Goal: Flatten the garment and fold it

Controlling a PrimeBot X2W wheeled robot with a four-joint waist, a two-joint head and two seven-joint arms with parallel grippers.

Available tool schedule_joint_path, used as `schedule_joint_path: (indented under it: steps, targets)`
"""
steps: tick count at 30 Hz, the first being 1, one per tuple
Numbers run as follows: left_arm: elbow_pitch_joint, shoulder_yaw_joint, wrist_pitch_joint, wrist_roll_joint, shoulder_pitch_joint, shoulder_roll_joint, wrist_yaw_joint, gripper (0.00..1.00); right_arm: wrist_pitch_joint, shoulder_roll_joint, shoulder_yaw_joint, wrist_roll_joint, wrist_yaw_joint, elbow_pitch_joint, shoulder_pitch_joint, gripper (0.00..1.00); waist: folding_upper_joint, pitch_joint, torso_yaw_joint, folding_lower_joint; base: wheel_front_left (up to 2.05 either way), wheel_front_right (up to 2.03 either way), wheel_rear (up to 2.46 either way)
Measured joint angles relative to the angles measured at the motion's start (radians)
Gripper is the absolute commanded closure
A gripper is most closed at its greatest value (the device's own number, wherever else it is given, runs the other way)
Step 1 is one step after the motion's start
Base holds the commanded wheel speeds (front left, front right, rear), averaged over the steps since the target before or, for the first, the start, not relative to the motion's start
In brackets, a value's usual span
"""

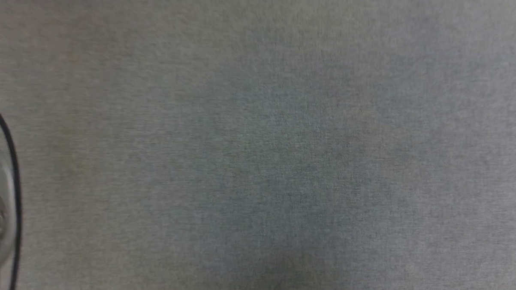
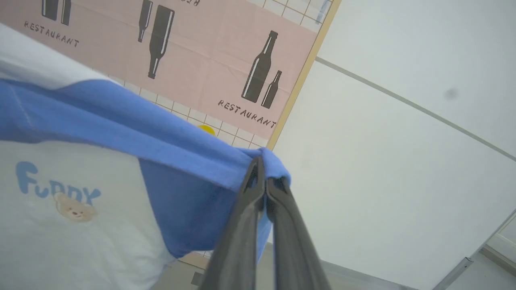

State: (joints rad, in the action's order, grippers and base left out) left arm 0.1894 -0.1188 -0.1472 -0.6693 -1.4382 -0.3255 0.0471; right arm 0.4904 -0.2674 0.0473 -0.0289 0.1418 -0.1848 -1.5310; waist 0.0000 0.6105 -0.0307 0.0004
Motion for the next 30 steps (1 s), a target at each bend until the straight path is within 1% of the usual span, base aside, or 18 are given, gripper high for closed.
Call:
schedule_joint_path:
  steps: [2,4,7,10,15,18,21,25,30]
  targets:
    - [0.031,0.0,0.044,0.011,-0.041,-0.004,-0.013,1.0,-0.054,0.012,-0.005,-0.02,0.0,-0.037,-0.05,1.0,0.0,0.03,-0.007,0.0,0.0,0.0,0.0]
    - [0.055,0.0,0.068,0.012,-0.059,-0.005,-0.026,1.0,-0.082,0.02,-0.008,-0.026,0.0,-0.071,-0.069,1.0,0.0,0.05,-0.012,-0.0001,0.0,0.0,0.0]
    - [0.101,0.0,0.089,0.008,-0.054,-0.003,-0.042,1.0,-0.115,0.03,-0.011,-0.022,0.0,-0.123,-0.065,1.0,0.0,0.068,-0.015,-0.0001,0.0,0.0,0.0]
    - [0.161,0.012,0.092,0.012,0.008,-0.004,-0.067,1.0,-0.122,0.028,0.005,0.008,0.0,-0.172,-0.009,1.0,0.0,0.062,-0.012,-0.0001,0.0,0.0,0.0]
    - [0.258,0.073,0.086,0.071,0.226,-0.021,-0.104,1.0,-0.121,0.023,0.039,0.085,0.0,-0.214,0.209,1.0,0.0,0.017,-0.005,-0.0002,0.0,0.0,0.0]
    - [0.288,0.113,0.055,0.098,0.356,-0.035,-0.117,1.0,-0.117,0.017,0.057,0.132,0.0,-0.21,0.345,1.0,0.0,-0.021,0.0,-0.0003,0.0,0.0,0.0]
    - [0.29,0.142,0.016,0.104,0.481,-0.046,-0.128,1.0,-0.101,0.009,0.065,0.189,0.0,-0.178,0.482,1.0,0.0,-0.065,0.004,-0.0004,0.0,0.0,0.0]
    - [0.239,0.173,-0.057,0.104,0.672,-0.048,-0.134,1.0,-0.08,-0.004,0.059,0.245,0.0,-0.097,0.674,1.0,0.0,-0.133,0.011,-0.0004,0.0,0.0,0.0]
    - [0.111,0.191,-0.14,0.072,0.942,-0.042,-0.128,1.0,-0.044,0.0,0.011,0.28,0.0,0.047,0.93,1.0,0.0,-0.227,0.018,-0.0005,0.0,0.0,0.0]
